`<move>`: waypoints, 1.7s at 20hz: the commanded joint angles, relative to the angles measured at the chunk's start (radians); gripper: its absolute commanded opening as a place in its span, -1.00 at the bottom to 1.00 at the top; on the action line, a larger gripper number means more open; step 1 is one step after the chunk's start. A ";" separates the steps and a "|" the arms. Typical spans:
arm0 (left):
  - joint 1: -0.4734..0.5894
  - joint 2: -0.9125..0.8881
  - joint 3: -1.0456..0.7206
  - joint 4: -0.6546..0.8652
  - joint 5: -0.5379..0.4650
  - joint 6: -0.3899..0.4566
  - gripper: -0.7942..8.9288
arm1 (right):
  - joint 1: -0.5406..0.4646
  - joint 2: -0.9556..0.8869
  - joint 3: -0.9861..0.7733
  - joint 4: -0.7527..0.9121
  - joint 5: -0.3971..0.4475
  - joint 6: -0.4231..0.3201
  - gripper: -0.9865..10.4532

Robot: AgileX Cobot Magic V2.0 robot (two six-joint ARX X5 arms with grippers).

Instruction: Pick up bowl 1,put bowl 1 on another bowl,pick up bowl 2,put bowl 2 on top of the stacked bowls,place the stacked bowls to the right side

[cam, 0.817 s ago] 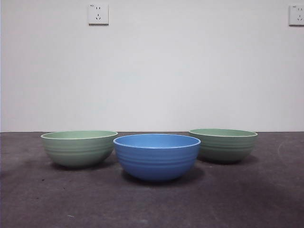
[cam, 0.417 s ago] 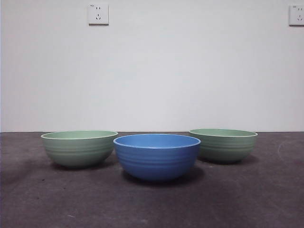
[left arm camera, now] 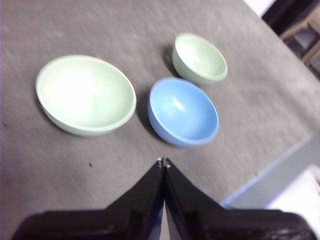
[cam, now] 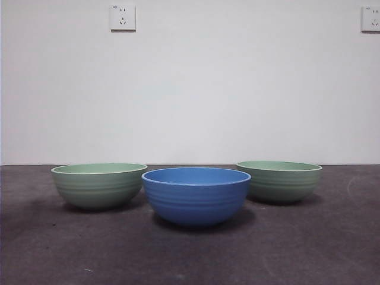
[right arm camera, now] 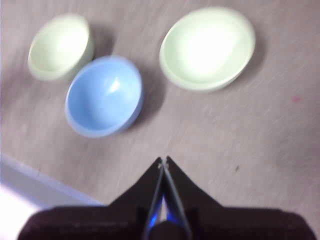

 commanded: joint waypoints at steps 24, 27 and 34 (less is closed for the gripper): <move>-0.035 0.041 0.100 -0.076 -0.053 0.057 0.14 | 0.047 0.072 0.008 0.084 0.090 0.126 0.06; -0.035 0.041 0.100 -0.076 -0.053 0.057 0.14 | 0.047 0.158 0.008 0.174 0.123 0.167 0.06; -0.035 0.041 0.101 -0.105 -0.053 0.057 0.14 | 0.045 0.465 0.008 0.404 0.179 0.215 0.05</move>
